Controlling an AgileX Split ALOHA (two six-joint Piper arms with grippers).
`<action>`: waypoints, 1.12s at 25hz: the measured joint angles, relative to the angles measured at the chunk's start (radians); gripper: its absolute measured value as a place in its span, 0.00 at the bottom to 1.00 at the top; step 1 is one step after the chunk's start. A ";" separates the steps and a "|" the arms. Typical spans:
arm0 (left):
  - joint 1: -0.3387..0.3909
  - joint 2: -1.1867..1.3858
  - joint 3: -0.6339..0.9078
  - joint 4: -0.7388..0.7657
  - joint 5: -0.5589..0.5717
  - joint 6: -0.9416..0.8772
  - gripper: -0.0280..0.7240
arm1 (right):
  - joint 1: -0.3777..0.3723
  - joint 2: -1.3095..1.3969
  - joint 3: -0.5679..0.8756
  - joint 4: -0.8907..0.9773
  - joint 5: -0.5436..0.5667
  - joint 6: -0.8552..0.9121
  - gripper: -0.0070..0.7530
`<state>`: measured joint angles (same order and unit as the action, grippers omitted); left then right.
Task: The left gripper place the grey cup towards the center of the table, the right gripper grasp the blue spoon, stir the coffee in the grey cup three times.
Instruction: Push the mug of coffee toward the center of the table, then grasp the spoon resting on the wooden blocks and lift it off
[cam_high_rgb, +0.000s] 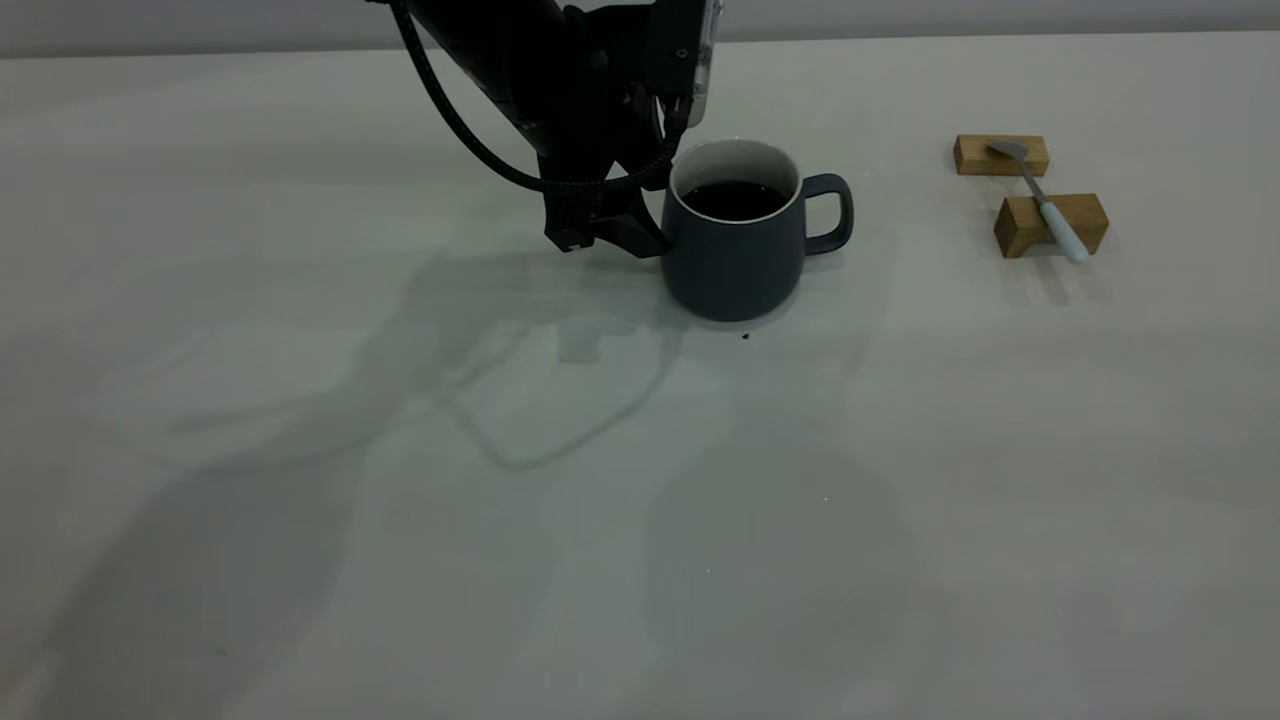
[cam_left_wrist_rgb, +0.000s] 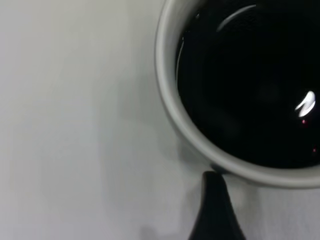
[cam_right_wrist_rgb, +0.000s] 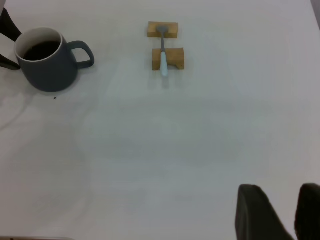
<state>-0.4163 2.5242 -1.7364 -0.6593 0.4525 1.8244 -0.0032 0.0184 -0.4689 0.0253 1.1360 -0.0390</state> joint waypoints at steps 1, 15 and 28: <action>0.000 0.000 0.000 -0.001 0.000 0.000 0.82 | 0.000 0.000 0.000 0.000 0.000 0.000 0.32; 0.056 -0.055 0.000 0.159 0.150 -0.244 0.82 | 0.000 0.000 0.000 0.000 0.000 0.000 0.32; 0.097 -0.550 -0.001 0.385 0.716 -1.080 0.82 | 0.000 0.000 0.000 0.000 0.000 0.000 0.32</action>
<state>-0.3195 1.9742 -1.7375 -0.2739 1.1681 0.7449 -0.0032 0.0184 -0.4689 0.0253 1.1360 -0.0390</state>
